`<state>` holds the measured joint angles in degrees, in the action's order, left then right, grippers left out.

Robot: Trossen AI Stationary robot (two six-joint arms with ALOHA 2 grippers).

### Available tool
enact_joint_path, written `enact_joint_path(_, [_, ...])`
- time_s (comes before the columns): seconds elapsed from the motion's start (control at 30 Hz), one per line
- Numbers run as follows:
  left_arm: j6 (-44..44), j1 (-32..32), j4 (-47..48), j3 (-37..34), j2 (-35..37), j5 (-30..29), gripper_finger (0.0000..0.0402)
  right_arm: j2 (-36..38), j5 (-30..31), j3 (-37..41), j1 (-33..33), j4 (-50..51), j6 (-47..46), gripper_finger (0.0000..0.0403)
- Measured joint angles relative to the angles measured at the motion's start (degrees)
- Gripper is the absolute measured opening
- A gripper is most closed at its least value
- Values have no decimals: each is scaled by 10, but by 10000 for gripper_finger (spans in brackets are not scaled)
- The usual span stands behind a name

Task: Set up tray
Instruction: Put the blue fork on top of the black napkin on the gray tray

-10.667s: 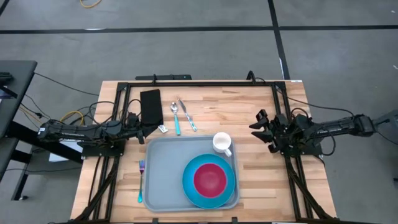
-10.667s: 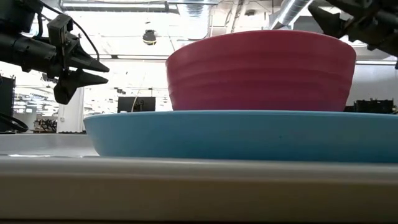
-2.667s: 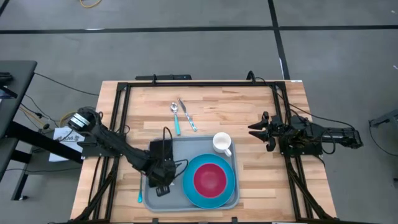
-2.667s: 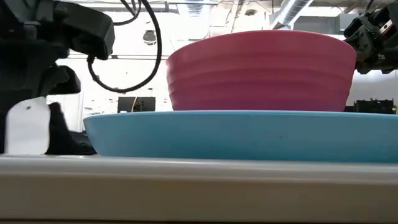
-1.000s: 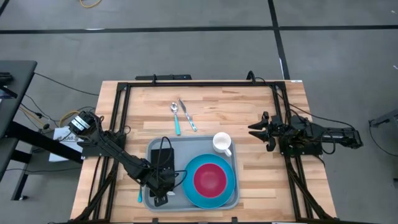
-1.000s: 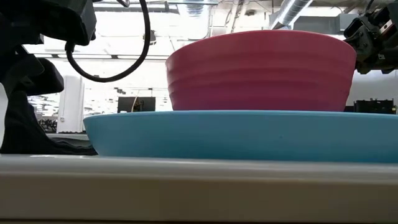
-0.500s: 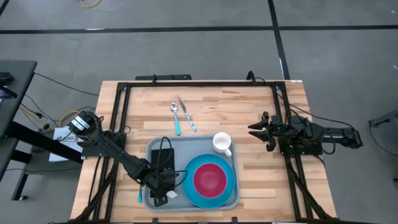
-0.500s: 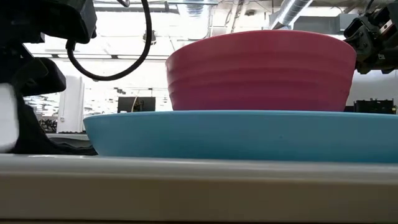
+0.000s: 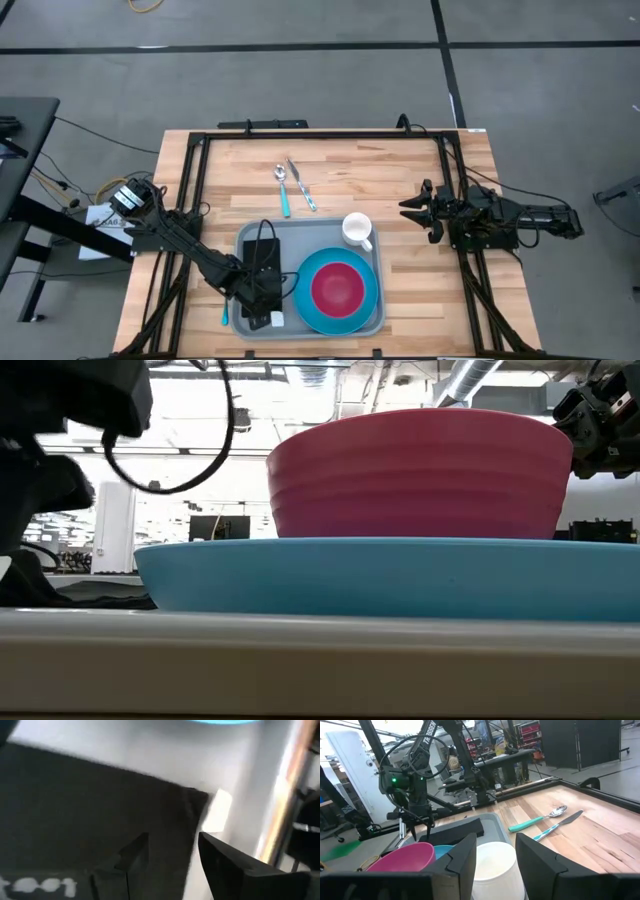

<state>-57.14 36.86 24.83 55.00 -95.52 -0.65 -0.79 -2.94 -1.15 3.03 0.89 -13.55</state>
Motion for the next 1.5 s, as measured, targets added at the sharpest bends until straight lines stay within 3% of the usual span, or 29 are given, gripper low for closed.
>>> enact_joint_path(0.33, [-327, 20, 214, 0, 8, -75, 154, 0, 0, 0, 0, 0, 0, 129])
enact_joint_path(0.53, [-486, 55, 309, 0, 81, -124, 153, 0, 0, 0, 0, 0, 0, 129])
enact_joint_path(0.8, [-644, 104, 441, 0, 153, -74, 153, 0, 0, 0, 0, 0, 0, 129])
enact_joint_path(0.97, [-727, 149, 440, 0, 151, -73, 153, 0, 0, 0, 0, 0, 0, 129])
enact_joint_path(1.17, [-732, 168, 385, 0, 120, -84, 153, 0, 0, 0, 0, 0, 0, 129])
enact_joint_path(1.37, [-731, 170, 263, -46, 97, -72, 153, 0, 0, 0, 0, 0, 0, 129])
enact_joint_path(1.5, [-734, 179, 259, -58, 91, -61, 153, 0, 0, 0, 0, 0, 0, 129])
